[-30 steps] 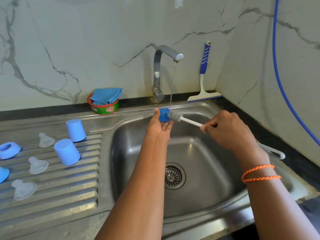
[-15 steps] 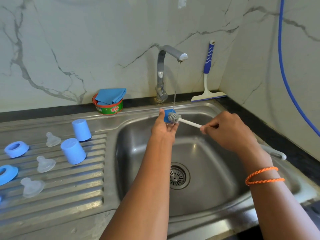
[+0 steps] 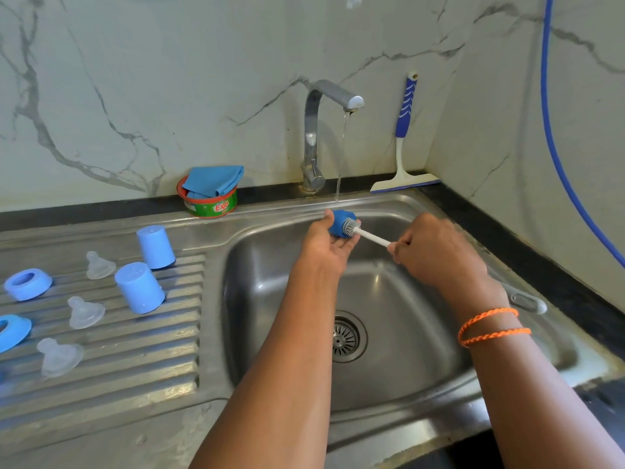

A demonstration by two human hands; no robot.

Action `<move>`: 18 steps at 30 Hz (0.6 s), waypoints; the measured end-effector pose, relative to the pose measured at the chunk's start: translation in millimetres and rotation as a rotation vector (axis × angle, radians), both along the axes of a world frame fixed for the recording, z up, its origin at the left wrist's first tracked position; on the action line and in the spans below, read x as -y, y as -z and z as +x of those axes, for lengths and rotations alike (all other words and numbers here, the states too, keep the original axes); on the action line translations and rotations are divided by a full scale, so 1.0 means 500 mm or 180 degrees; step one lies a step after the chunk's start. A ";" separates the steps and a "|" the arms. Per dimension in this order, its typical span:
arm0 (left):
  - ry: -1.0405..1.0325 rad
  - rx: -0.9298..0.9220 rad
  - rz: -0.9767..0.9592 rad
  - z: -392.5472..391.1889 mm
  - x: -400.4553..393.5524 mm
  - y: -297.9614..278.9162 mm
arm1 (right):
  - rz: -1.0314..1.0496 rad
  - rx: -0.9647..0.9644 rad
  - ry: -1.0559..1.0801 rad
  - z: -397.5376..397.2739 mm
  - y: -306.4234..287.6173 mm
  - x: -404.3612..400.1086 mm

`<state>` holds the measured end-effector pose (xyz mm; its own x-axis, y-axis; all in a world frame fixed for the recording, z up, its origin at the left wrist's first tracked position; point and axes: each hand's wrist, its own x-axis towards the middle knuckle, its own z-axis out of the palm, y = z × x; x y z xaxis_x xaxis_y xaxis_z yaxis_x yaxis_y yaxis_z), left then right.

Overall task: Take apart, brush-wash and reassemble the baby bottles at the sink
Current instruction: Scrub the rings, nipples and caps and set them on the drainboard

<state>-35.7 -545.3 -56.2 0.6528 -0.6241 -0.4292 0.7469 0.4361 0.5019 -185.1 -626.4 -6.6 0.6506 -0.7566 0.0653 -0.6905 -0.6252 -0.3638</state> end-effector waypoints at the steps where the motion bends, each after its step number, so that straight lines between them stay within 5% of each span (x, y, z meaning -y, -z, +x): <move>1: -0.0025 -0.0029 0.0001 -0.001 0.000 -0.001 | 0.0181 -0.0012 -0.0089 0.000 -0.004 0.005; 7: -0.0189 -0.0193 -0.0212 0.007 -0.005 -0.005 | 0.1396 0.0731 -0.0429 -0.026 0.006 0.006; 13: -0.0349 0.0006 -0.0095 0.009 0.001 -0.010 | 0.0316 0.0461 -0.0271 -0.017 0.021 0.009; 18: -0.0053 0.0059 -0.0271 0.018 -0.007 -0.004 | 0.0108 0.0227 -0.0649 -0.017 0.000 0.005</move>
<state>-26.6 -541.7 -54.2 0.6708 -0.6468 -0.3628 0.7301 0.4901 0.4762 -193.7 -628.8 -6.5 0.7851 -0.6122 0.0934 -0.5227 -0.7359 -0.4304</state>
